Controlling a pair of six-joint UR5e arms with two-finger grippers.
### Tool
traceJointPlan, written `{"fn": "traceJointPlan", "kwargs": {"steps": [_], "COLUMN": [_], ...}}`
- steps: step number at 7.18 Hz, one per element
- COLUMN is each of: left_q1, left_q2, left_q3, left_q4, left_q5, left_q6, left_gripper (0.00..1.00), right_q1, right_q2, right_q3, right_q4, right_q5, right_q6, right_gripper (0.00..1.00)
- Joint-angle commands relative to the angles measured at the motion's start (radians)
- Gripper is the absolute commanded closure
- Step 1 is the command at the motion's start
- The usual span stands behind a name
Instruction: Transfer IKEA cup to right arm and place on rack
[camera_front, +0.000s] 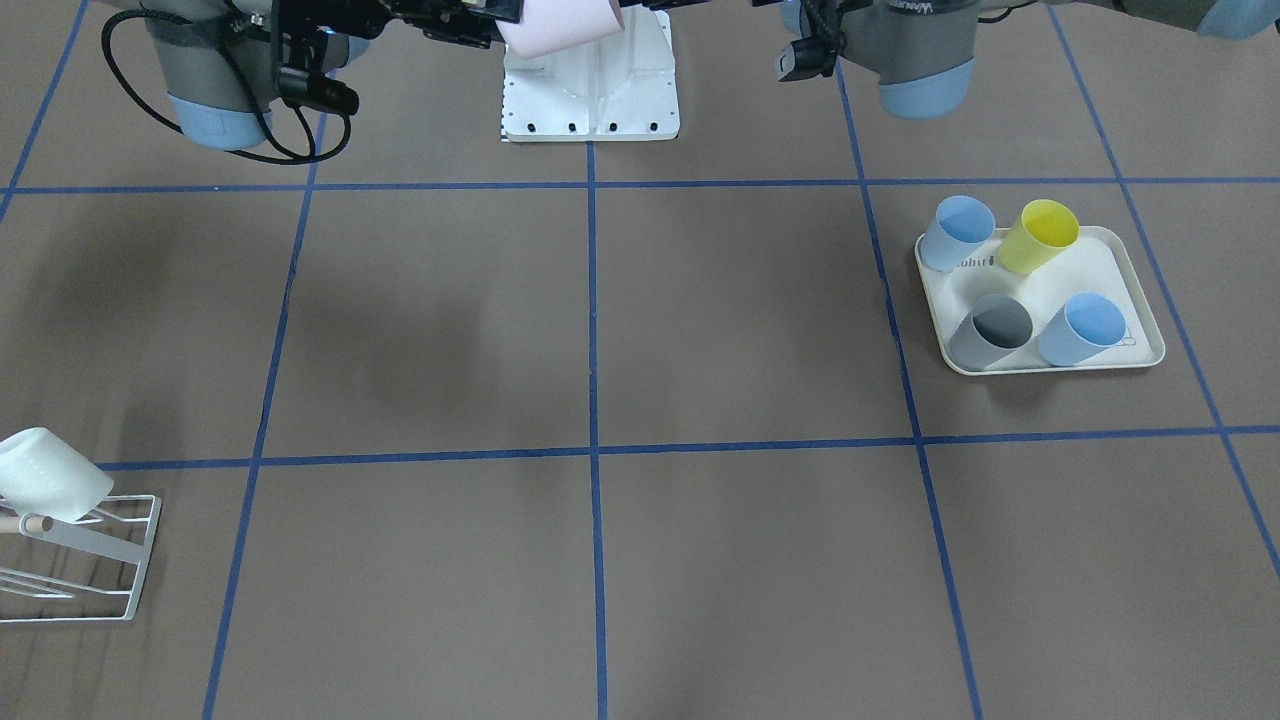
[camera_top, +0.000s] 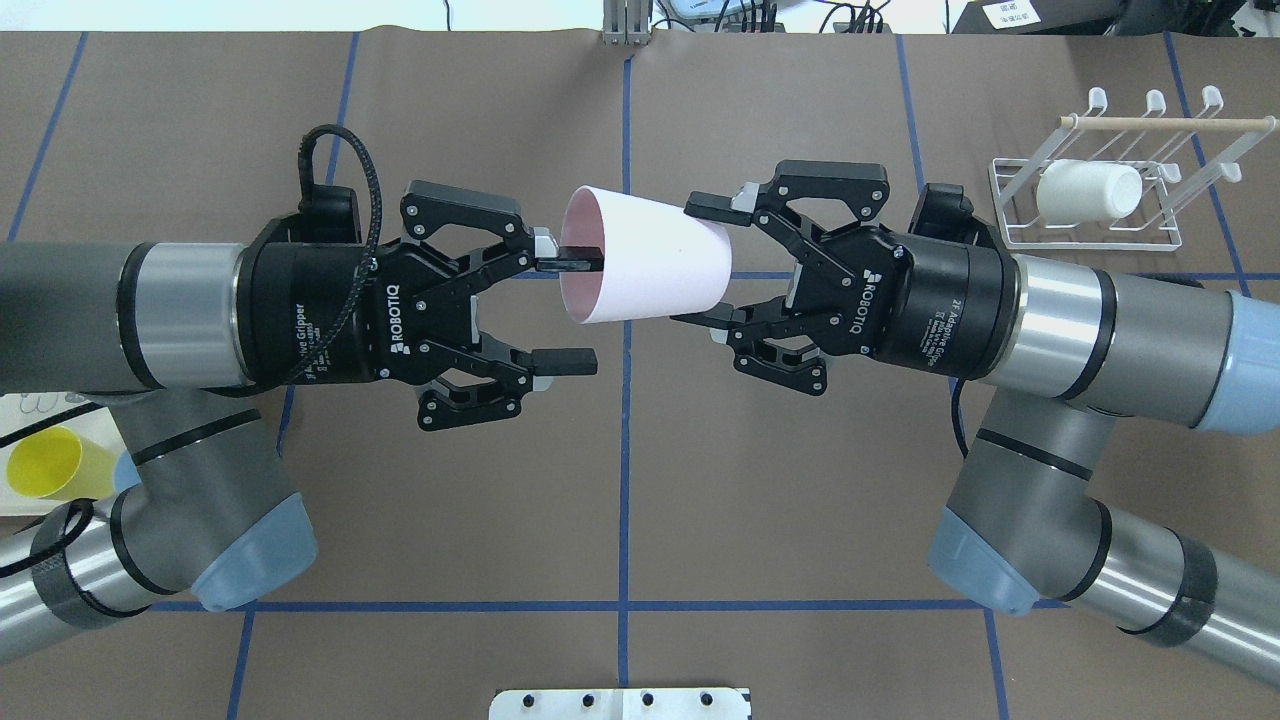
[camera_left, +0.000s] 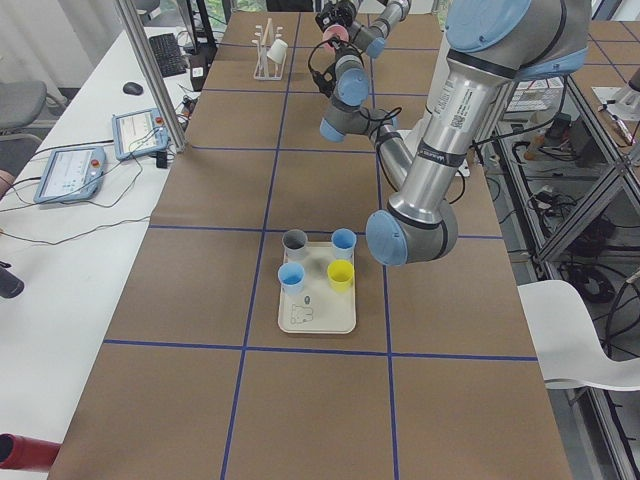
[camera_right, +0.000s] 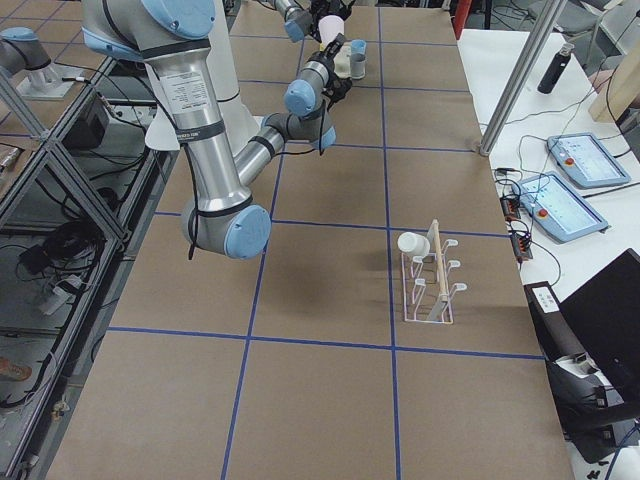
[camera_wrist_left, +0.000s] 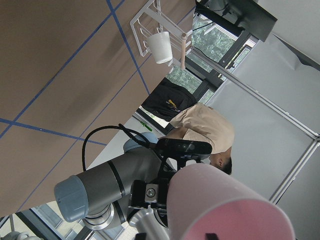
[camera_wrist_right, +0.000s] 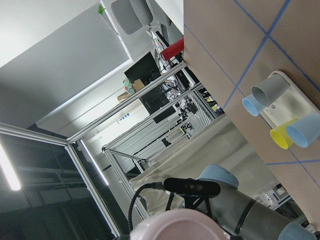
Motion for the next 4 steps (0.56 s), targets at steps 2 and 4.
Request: {"fn": "traceJointPlan", "kwargs": {"steps": [2,4], "left_q1": [-0.015,-0.088], "left_q2": [0.011,0.022], "left_q3": [-0.005,0.030], "left_q4": [-0.001,-0.001], "left_q5": [-0.001,-0.006], "left_q6": [0.010,0.036], "left_gripper": [0.00,0.00], "right_q1": [0.006,0.015], "right_q2": [-0.006,-0.064], "right_q3": [0.004,-0.002], "right_q4": [0.007,0.004], "right_q5": [-0.026,-0.093], "right_q6": [-0.007,-0.112], "right_gripper": [0.97,0.97]}}
